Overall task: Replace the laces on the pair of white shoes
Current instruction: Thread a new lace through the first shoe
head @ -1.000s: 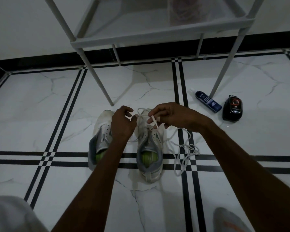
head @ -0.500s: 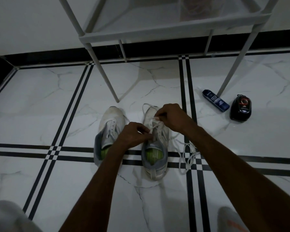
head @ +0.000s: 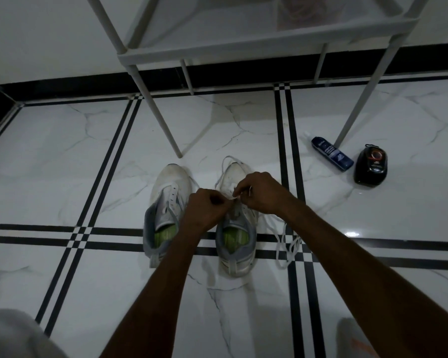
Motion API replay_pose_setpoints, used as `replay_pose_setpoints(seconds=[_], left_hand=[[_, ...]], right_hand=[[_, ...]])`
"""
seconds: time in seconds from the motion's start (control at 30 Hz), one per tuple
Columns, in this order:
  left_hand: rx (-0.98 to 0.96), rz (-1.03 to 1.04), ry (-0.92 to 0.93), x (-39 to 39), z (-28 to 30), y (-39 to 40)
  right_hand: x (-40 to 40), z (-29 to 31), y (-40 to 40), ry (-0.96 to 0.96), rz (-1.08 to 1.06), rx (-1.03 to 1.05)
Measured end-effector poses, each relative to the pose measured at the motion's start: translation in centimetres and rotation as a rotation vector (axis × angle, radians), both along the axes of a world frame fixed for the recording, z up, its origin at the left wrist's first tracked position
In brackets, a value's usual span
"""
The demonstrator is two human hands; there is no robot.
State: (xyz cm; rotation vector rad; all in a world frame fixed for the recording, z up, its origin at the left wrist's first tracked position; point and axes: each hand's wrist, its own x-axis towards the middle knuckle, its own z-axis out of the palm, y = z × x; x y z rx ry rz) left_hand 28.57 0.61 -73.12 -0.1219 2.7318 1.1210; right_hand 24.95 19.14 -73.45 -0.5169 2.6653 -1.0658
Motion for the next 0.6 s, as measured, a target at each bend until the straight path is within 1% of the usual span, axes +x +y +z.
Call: replay_pose_setpoints(seconds=[0.07, 0.13, 0.2, 0.27, 0.6], left_hand=[[0.031, 0.026, 0.002, -0.1, -0.2, -0.4], [0.132, 0.069, -0.05, -0.1, -0.9, -0.9], [0.267, 0.114, -0.1, 0.0, -1.4, -1.1], [0.355, 0.142, -0.125, 0.2, -1.7, -1.1], [0.469, 0.193, -0.11, 0.6, -1.8, -0.5]], right_hand=[[-0.2, -0.2, 0.4, 0.048, -0.074, -0.027], [-0.6, -0.1, 0.7, 0.07, -0.129, -0.063], [-0.7, 0.2, 0.7, 0.041, -0.127, -0.077], [-0.5, 0.2, 0.1, 0.015, -0.111, -0.054], [0.1, -0.4, -0.8, -0.093, -0.142, 0.006]])
